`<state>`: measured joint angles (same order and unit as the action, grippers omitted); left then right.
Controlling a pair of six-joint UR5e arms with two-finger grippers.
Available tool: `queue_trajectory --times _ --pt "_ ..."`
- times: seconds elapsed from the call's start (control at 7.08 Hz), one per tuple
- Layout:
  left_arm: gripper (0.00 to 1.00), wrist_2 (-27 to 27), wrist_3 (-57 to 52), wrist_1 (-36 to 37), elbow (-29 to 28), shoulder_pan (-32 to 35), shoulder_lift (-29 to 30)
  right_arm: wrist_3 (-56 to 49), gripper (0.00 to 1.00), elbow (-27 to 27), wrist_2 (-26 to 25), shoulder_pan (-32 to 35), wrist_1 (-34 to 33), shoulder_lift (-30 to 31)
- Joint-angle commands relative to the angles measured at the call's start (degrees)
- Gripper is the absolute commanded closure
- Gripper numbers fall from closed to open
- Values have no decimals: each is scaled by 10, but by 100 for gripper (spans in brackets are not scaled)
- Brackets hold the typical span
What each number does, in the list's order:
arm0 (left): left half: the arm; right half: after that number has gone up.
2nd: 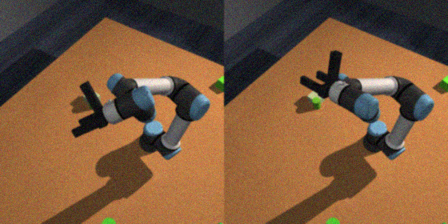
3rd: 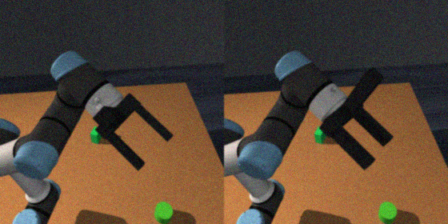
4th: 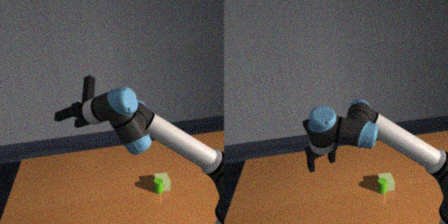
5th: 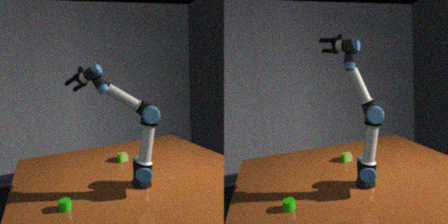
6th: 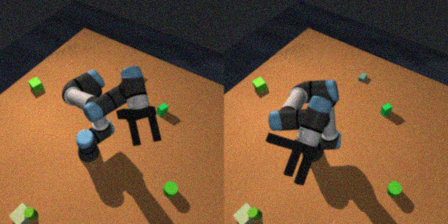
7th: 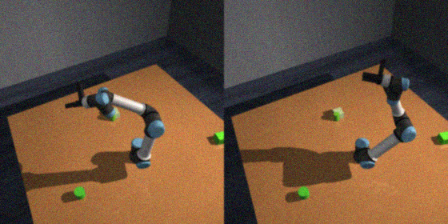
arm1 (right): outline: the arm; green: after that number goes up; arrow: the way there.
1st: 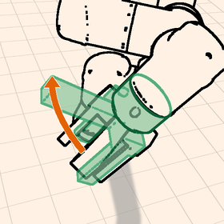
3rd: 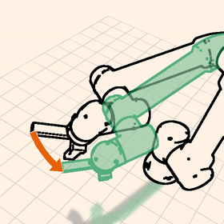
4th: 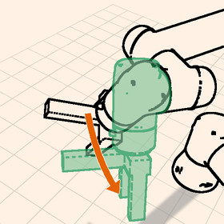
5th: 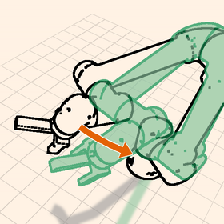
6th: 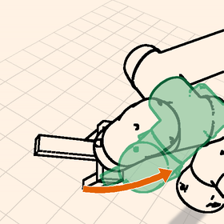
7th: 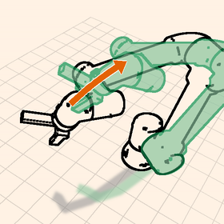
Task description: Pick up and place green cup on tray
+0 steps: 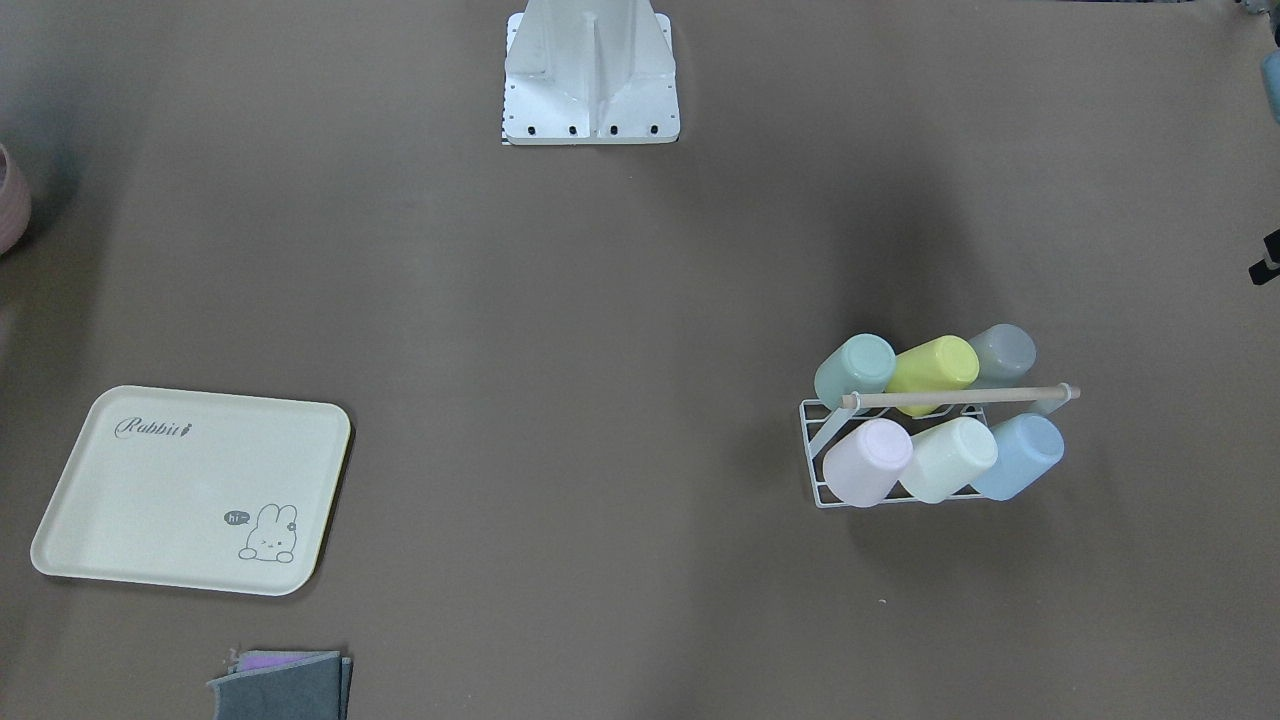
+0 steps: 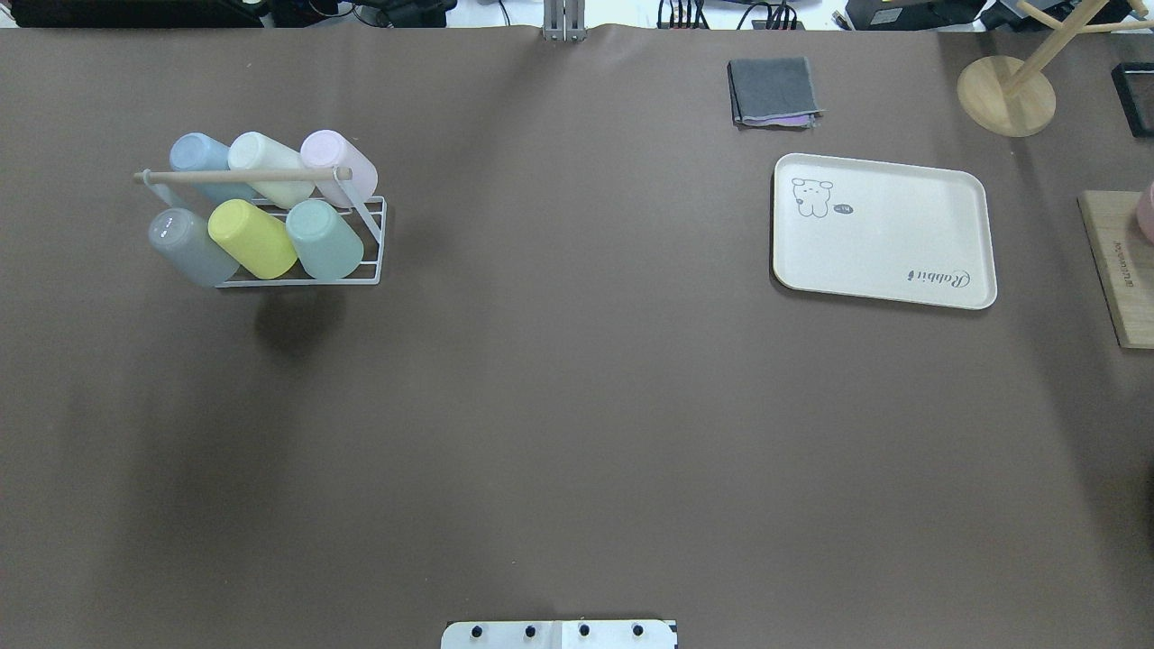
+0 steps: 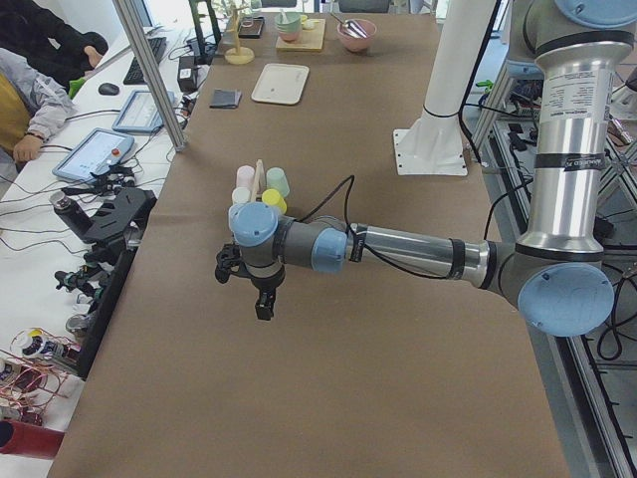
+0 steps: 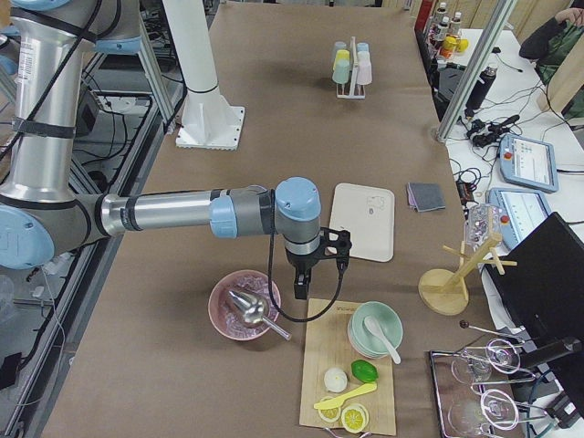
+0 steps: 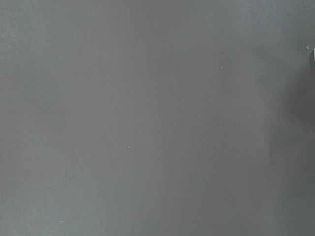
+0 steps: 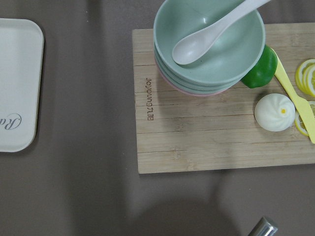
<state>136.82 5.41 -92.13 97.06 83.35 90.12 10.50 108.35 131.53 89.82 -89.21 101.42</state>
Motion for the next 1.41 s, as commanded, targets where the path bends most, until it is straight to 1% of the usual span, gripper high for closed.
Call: queue_trajectory --times 0.0,0.14,0.42,0.71,0.85,1.27 --pt "2 -1 -1 -2 -1 1 -1 0 0 6 9 0 -1 6" --pt "2 -1 0 -2 -1 1 -1 0 0 9 9 0 -12 4" --pt "2 -21 -1 -2 -1 1 0 0 0 12 9 0 -12 5" --pt "2 -28 -1 -2 -3 0 0 0 0 13 8 -1 -14 5" --pt "2 -47 -1 -2 -3 0 0 0 0 11 8 -1 -15 6" --pt "2 -52 0 -2 -3 0 0 0 0 17 7 -2 -15 4"
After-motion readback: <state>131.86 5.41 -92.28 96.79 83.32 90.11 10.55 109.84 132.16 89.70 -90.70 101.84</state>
